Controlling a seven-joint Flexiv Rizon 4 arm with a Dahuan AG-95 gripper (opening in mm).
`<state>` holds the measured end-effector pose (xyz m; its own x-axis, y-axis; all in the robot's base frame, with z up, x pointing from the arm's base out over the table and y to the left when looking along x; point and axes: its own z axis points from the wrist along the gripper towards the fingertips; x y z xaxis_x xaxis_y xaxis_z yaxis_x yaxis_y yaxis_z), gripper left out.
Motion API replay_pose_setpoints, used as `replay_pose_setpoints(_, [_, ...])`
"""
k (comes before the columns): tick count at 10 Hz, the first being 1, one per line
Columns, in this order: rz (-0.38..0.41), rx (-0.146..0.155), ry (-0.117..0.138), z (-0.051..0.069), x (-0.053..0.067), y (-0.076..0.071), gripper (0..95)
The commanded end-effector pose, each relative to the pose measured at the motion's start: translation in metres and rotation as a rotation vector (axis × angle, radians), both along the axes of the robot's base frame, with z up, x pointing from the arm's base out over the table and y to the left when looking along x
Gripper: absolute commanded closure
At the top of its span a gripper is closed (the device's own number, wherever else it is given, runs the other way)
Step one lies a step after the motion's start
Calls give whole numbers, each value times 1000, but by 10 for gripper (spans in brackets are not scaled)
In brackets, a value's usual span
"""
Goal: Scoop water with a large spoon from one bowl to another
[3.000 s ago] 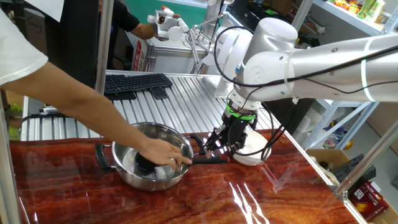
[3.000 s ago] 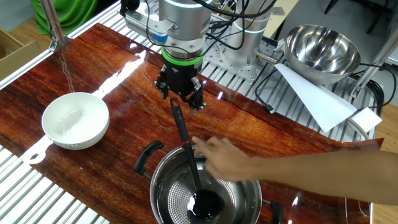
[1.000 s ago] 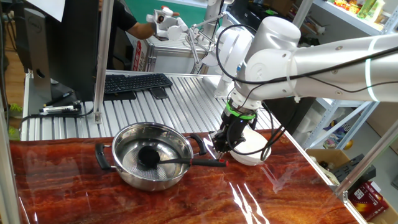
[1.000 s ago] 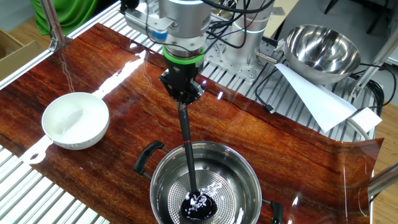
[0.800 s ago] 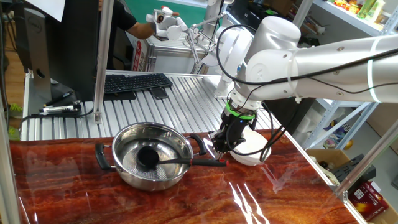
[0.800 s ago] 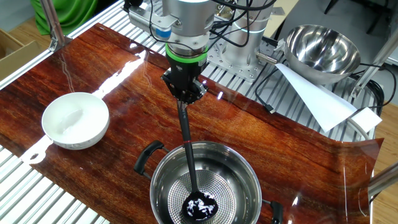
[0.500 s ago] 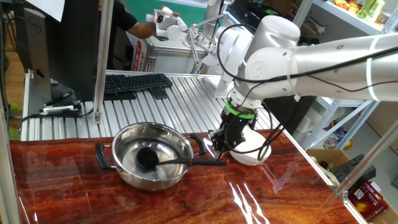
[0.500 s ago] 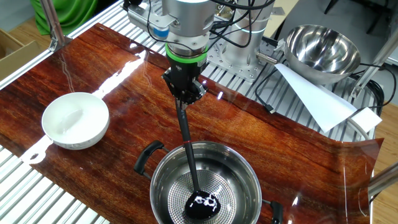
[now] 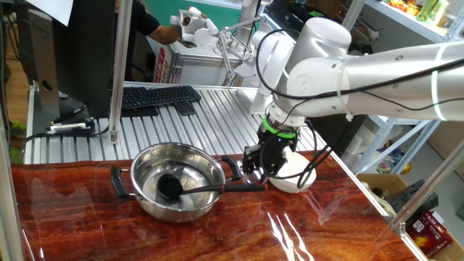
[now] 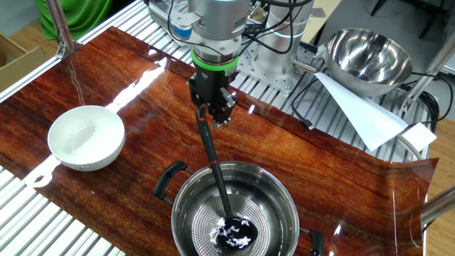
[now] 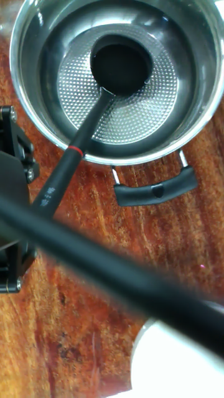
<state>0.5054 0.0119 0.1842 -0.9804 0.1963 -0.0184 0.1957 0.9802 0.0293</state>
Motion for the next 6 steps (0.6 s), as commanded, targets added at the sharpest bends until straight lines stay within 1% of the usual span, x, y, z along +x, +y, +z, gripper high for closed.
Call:
replay_pose_setpoints(1, [123,-7,-6,-1,6,0,0])
replay_pose_setpoints(2, [138,-11,-18,-3,7,1,0])
replay_pose_setpoints(4, [170,-30,-22,-8,10,3,0])
replay_pose_setpoints(6, [166,-19,-19,-13,13,5,0])
